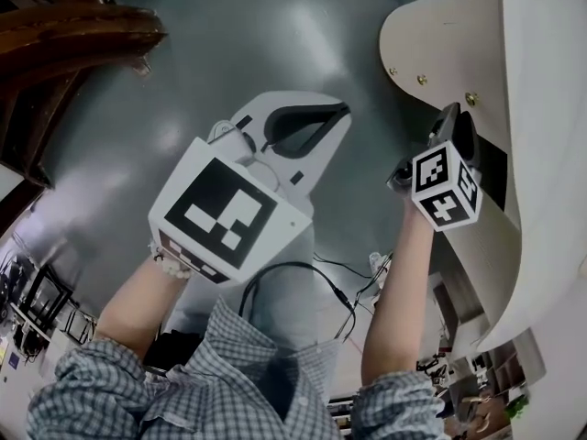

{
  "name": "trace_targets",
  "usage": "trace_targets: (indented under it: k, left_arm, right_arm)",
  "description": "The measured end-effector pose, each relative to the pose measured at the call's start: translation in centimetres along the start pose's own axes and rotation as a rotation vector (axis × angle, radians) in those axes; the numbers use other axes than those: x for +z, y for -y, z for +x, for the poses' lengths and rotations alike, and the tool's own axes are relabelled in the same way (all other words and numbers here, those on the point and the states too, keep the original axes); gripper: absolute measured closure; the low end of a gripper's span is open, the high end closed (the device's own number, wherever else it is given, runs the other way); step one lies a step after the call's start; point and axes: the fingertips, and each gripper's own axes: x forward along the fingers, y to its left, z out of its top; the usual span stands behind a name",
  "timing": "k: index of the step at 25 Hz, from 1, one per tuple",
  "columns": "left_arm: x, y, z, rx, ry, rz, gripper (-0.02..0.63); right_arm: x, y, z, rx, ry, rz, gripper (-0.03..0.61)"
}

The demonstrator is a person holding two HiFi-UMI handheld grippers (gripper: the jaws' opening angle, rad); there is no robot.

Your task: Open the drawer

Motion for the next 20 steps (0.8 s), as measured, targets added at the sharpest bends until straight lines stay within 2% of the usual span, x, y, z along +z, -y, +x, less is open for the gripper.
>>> trace_targets:
  k: [7, 20]
  left_arm:
    - [-0.2, 0.0, 0.1, 0.003, 0.001, -0.018, 0.615]
    - [-0.2, -0.1, 0.1, 0.011, 0.003, -0.027, 0.616]
  right_arm:
    - [0.6, 0.8, 1.4, -0.016, 0.009, 0.028, 0.480]
    - [1.3, 1.5, 1.5, -0.010, 0.031, -0.015, 0.500]
